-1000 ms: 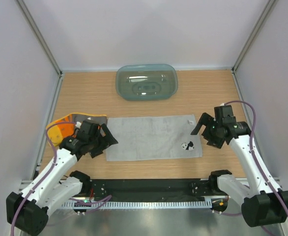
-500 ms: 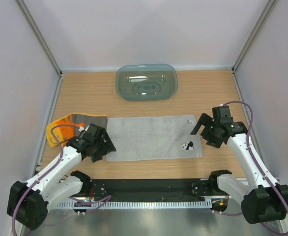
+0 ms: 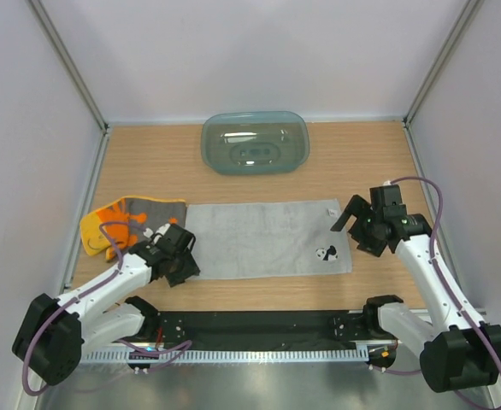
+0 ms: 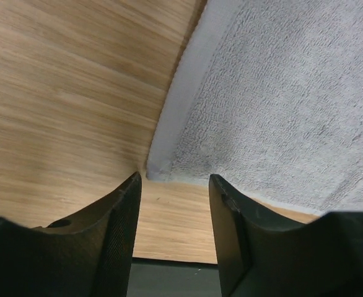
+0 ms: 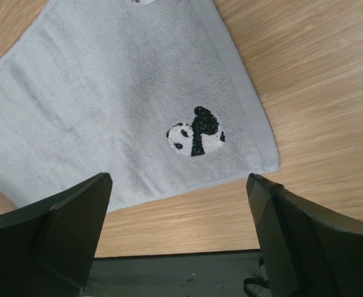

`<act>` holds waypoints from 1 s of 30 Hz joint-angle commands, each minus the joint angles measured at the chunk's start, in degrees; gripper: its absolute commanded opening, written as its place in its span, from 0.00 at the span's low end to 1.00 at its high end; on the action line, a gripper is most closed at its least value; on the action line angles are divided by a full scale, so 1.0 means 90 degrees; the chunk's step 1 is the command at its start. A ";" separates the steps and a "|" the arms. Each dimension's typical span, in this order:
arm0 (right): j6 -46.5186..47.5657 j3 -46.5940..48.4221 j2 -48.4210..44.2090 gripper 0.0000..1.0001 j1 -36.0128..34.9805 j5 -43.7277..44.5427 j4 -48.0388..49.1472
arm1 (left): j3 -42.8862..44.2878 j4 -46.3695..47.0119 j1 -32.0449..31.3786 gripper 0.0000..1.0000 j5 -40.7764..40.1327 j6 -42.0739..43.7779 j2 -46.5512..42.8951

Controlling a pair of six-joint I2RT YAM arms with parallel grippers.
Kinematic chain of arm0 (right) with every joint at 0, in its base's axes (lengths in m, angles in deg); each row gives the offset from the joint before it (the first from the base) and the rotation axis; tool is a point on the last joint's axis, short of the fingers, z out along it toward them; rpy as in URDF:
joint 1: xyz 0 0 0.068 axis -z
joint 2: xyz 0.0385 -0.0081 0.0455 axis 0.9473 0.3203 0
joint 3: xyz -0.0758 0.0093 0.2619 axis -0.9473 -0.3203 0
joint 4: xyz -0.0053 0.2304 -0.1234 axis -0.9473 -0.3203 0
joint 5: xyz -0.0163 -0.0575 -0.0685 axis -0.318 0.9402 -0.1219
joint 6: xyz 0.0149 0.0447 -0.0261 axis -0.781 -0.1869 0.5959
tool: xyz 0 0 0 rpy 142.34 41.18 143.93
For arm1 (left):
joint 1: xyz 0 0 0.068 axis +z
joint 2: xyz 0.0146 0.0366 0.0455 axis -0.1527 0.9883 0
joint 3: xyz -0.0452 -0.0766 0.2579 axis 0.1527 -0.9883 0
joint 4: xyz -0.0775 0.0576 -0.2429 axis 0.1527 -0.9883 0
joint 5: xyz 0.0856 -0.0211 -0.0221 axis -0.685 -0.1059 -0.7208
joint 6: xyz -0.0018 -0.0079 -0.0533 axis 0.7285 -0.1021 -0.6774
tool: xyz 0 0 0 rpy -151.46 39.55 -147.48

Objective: Roll the towels
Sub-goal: Fold the towel

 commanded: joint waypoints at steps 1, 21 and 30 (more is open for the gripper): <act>-0.0144 -0.0108 -0.0300 0.98 0.0015 0.0221 0.0158 | -0.0144 0.0480 -0.0025 0.47 -0.0194 -0.0018 0.0254; -0.1003 -0.1064 -0.0114 0.68 0.0542 0.0338 -0.0242 | 0.0451 0.0481 -0.0006 0.00 -0.0477 0.0333 0.0177; -0.1306 -0.1710 -0.0222 0.55 0.0591 0.0416 0.0022 | 0.0461 0.0218 0.0053 0.00 -0.0418 0.0421 -0.0204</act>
